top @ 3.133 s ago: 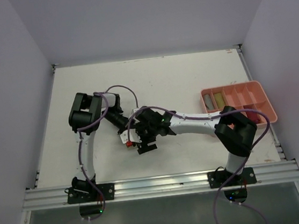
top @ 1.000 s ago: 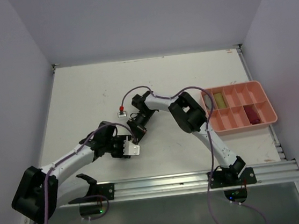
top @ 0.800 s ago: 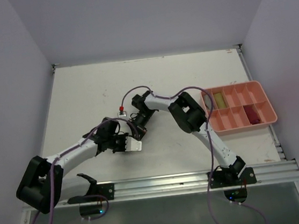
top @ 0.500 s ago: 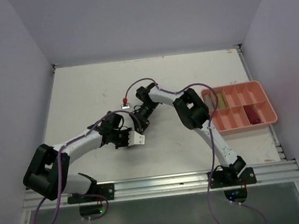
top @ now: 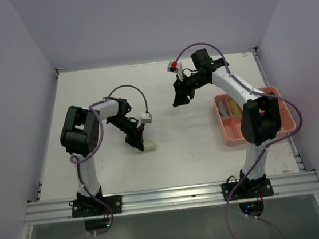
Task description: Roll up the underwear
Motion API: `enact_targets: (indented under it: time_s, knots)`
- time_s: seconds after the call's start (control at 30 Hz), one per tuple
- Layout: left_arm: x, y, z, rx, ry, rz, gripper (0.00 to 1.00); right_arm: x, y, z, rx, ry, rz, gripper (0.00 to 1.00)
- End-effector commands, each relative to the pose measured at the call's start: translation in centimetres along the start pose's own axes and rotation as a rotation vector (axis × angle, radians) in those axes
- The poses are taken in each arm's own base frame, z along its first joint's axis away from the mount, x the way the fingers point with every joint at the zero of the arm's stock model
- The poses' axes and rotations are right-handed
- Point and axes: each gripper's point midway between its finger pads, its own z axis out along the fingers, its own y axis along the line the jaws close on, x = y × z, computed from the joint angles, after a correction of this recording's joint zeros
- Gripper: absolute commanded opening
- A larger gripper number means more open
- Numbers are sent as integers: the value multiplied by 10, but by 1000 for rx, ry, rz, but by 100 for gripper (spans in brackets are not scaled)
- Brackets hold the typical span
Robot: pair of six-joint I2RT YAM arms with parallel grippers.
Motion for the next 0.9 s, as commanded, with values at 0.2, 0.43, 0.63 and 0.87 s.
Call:
enact_targets:
  time_s: [0.2,0.43,0.63,0.87]
  knots:
    - [55,22,20,218,153,-244,3,2,85,44,184,64,-563,43]
    - [56,25,23,204,152,-251,4,26,119,117,141,118,-712,44]
    - [58,26,27,204,147,-258,6,38,142,151,49,135,-777,46]
    - [59,29,27,195,151,-256,10,64,137,171,-5,193,-770,49]
